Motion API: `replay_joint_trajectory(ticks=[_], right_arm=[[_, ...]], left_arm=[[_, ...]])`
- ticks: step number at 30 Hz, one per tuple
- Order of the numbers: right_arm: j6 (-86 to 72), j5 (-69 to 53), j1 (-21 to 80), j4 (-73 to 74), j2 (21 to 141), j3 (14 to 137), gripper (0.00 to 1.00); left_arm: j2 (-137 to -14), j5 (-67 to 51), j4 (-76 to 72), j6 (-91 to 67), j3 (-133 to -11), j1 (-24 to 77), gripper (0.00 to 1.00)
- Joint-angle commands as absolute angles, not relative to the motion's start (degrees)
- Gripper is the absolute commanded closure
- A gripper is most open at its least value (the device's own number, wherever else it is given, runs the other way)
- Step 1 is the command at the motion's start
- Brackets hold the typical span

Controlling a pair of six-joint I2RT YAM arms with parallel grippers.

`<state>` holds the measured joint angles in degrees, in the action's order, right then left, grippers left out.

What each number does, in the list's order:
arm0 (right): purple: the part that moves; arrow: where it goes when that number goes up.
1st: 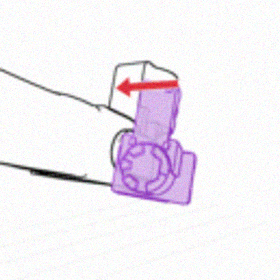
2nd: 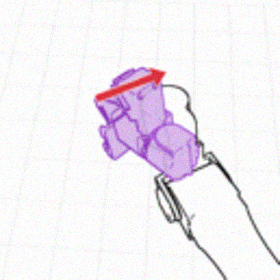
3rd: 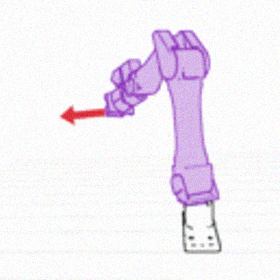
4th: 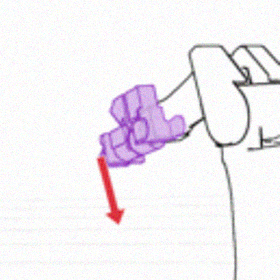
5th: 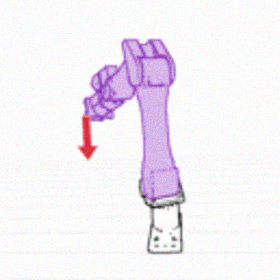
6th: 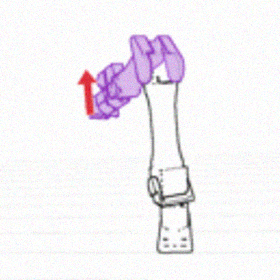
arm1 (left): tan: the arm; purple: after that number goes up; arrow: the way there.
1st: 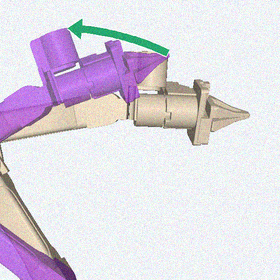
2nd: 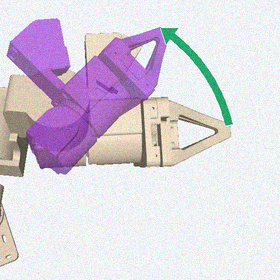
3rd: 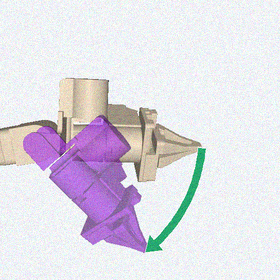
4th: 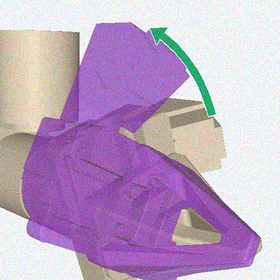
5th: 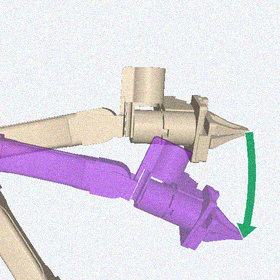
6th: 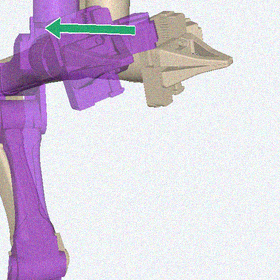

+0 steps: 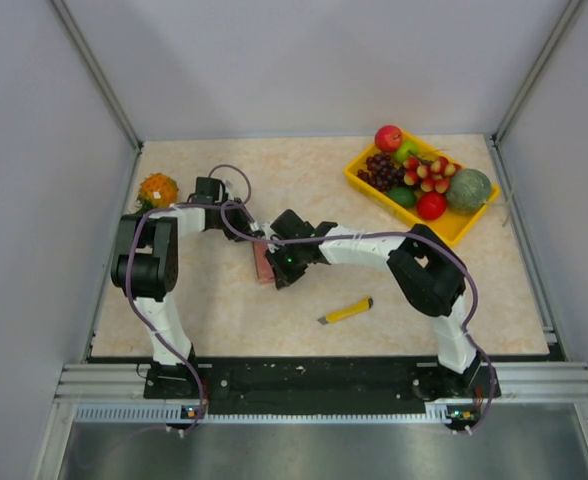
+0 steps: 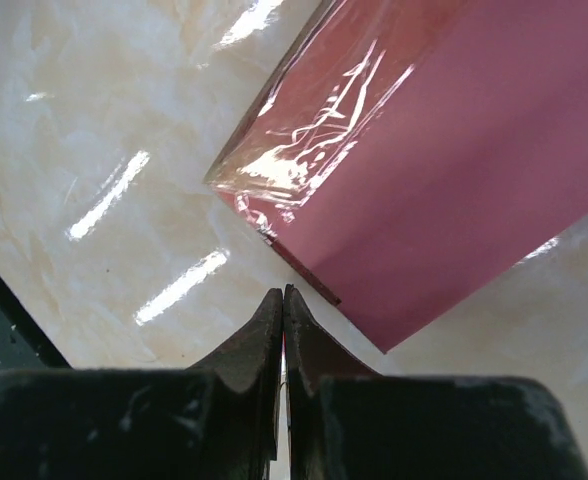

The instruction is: Unpack the express box

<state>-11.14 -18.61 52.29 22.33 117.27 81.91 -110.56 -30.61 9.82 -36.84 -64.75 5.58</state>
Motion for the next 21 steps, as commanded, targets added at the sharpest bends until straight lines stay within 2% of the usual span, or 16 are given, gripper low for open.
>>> replay_joint_trajectory(ticks=[1,10,21], right_arm=[[-11.34,-11.01,52.47,21.27,117.60,83.32,1.00],[-14.24,-3.43,49.57,21.36,114.97,79.72,1.00],[-15.38,-3.77,46.14,21.45,116.19,82.18,1.00]], left_arm=[[-109.60,-31.90,9.23,-35.16,-63.37,5.27,0.70],[-106.44,-28.21,13.89,-36.03,-59.07,3.78,0.78],[-99.94,-31.73,11.52,-36.56,-51.16,3.78,0.78]])
